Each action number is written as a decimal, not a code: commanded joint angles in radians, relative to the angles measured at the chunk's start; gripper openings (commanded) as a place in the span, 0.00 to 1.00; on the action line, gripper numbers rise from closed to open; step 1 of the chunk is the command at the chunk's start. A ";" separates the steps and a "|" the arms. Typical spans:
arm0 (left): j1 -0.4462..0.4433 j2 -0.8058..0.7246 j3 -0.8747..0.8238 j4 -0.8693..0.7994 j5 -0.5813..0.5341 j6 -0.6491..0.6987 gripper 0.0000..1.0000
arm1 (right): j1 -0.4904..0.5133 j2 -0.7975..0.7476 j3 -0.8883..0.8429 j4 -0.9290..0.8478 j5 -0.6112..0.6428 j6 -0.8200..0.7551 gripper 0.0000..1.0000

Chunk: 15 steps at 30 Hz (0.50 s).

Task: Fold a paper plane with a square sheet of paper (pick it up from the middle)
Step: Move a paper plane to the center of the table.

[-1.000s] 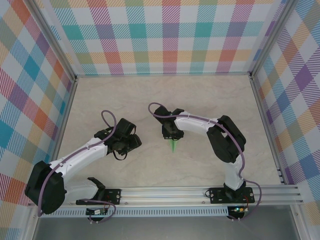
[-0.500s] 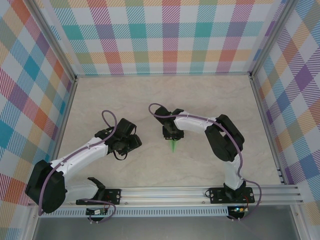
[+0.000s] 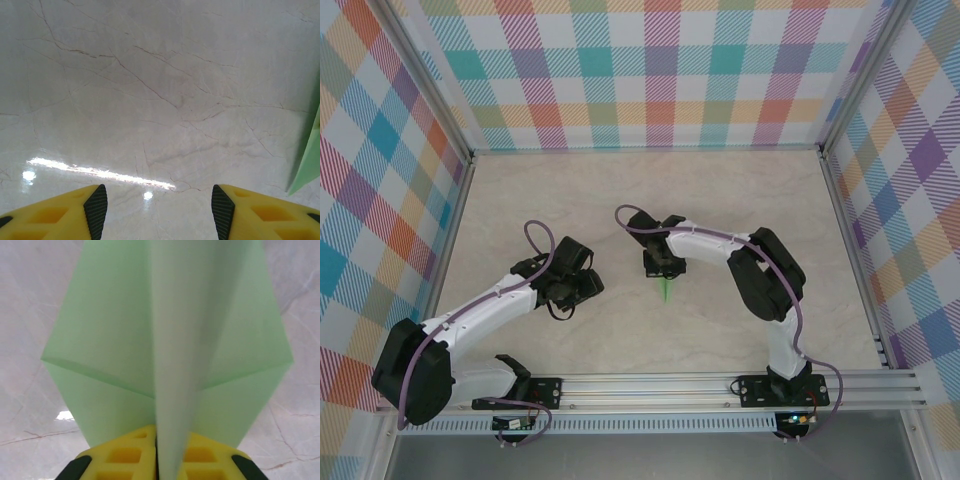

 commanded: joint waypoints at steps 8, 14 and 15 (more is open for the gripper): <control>0.019 -0.022 0.006 -0.034 -0.008 0.003 0.61 | -0.028 0.115 0.183 -0.105 -0.033 -0.017 0.13; 0.024 -0.041 0.011 -0.048 -0.020 0.011 0.61 | -0.033 0.204 0.280 -0.189 -0.031 -0.022 0.16; 0.024 -0.045 0.009 -0.047 -0.020 0.014 0.62 | -0.034 0.212 0.278 -0.183 -0.047 -0.025 0.17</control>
